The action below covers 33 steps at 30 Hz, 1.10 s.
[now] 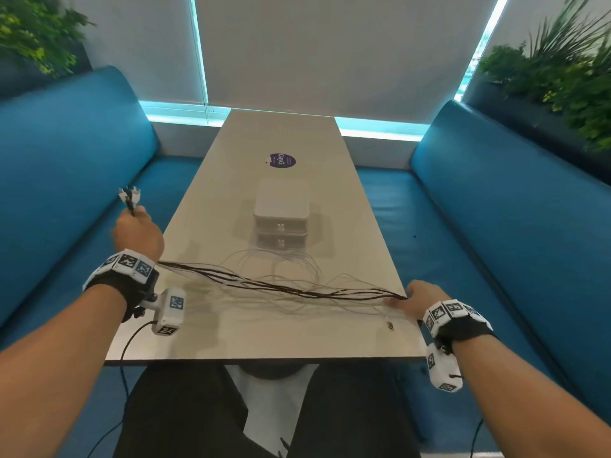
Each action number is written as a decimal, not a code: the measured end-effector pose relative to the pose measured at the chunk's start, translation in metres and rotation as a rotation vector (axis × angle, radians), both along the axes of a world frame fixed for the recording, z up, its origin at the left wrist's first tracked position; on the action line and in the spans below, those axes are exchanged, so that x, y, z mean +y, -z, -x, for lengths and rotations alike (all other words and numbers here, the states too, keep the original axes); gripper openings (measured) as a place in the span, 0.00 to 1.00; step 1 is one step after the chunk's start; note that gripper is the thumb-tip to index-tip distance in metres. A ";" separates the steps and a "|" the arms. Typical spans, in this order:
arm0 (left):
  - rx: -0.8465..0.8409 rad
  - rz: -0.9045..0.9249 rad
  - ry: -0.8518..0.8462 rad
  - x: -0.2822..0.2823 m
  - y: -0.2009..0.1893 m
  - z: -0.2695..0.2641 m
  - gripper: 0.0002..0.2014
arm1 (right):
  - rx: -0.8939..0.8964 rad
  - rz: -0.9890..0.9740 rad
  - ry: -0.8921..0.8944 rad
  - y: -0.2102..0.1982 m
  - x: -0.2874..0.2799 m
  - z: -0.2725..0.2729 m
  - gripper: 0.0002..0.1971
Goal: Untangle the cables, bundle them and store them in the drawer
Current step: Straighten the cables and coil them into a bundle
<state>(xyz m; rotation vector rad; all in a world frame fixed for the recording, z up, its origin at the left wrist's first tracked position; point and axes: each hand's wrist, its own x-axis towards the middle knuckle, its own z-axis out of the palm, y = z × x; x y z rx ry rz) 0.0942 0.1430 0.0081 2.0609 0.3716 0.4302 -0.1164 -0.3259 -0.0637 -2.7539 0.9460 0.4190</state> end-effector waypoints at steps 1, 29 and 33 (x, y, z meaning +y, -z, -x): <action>0.000 0.010 0.001 -0.002 -0.001 0.001 0.22 | 0.010 -0.021 -0.040 -0.004 0.002 -0.003 0.41; -0.057 0.064 0.040 -0.017 -0.017 0.008 0.22 | 0.143 0.357 -0.056 -0.018 0.044 -0.007 0.19; -0.050 0.072 0.066 -0.026 -0.016 0.012 0.21 | 0.155 0.336 -0.007 -0.010 0.021 0.006 0.07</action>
